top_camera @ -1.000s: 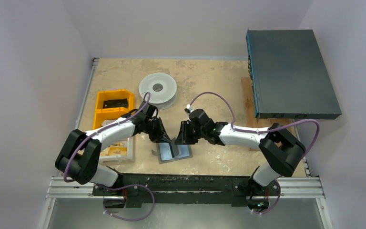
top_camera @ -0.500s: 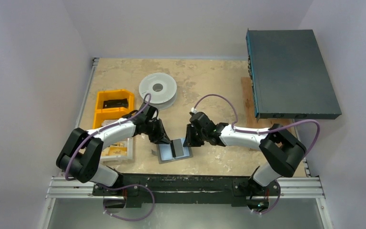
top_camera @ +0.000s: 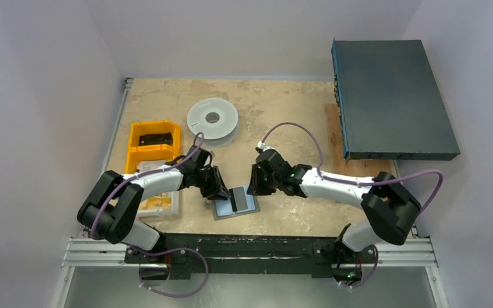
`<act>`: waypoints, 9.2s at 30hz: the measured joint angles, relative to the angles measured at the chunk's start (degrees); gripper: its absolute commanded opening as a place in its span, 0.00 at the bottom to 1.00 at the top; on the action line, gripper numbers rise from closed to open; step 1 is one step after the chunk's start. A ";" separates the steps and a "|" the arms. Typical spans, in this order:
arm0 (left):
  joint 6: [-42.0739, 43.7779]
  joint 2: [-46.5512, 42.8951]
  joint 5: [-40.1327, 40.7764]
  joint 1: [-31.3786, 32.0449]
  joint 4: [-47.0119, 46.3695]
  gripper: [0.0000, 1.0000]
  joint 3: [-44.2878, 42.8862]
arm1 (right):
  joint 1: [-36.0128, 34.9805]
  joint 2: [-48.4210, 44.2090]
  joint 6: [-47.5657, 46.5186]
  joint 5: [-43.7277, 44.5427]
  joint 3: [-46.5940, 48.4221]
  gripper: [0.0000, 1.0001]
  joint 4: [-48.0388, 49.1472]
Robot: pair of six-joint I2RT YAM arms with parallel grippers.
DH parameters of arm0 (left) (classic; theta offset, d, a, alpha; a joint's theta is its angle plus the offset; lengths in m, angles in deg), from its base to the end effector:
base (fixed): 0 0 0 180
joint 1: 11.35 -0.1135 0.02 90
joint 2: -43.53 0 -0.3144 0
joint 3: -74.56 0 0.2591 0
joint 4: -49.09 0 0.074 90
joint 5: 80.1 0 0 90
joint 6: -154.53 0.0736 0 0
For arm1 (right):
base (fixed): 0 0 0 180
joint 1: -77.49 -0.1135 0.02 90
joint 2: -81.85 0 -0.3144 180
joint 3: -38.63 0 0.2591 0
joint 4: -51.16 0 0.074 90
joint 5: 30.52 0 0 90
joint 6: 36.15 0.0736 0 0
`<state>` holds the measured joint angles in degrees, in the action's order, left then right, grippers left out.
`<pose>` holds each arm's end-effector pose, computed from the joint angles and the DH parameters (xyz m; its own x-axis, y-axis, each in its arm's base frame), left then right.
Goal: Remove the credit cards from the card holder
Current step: Remove the credit card from the card holder, then place the credit card in the storage box, then close the card holder at the center of the board.
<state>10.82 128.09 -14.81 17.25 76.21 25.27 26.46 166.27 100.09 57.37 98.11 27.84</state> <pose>0.2197 -0.1548 0.1521 -0.9481 -0.3171 0.0243 -0.2690 0.7591 -0.5928 0.2008 0.2525 0.2071 -0.8969 0.0389 -0.4406 -0.2091 0.8405 0.4998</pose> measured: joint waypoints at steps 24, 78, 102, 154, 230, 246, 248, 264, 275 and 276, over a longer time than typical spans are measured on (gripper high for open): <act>-2.45 1.18 -3.69 0.00 -7.58 0.11 2.05 | -0.72 8.81 -0.20 -0.46 1.70 0.08 1.60; 5.57 -1.92 -2.78 -2.89 3.67 0.00 0.13 | -0.72 4.79 -0.59 -0.28 1.31 0.35 0.11; 1.77 4.70 -5.64 -2.16 -3.82 0.00 -0.31 | -8.02 11.32 -2.34 9.20 8.15 0.20 -9.09; 11.28 -14.93 3.58 -6.49 19.08 0.00 -2.95 | -10.69 14.82 -2.05 15.39 13.11 0.17 -14.60; 13.88 -17.27 17.79 -19.34 28.35 0.45 -21.59 | -4.74 -6.80 -8.57 10.51 6.60 0.79 -8.37; 6.93 -18.38 13.27 5.46 19.65 0.17 -3.50 | -2.54 -0.20 -2.51 8.02 -0.98 0.73 -3.39; 6.16 -16.72 13.14 6.19 17.51 0.12 -3.30 | -2.45 0.46 -1.86 7.37 -1.62 0.73 -2.43; 1.68 -3.02 14.01 8.20 10.01 0.00 -1.79 | 2.47 2.58 2.54 -4.50 -8.07 0.73 13.77; 0.70 -1.49 12.48 8.26 7.23 0.00 -1.88 | 3.15 5.73 7.37 -15.50 -10.05 0.67 23.93; 0.72 -1.42 12.41 8.28 7.06 0.00 -1.86 | 3.15 5.44 7.56 -15.65 -10.08 0.63 23.71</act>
<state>11.54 126.67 -2.39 25.54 83.27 23.41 29.61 171.72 107.66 41.72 88.03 51.55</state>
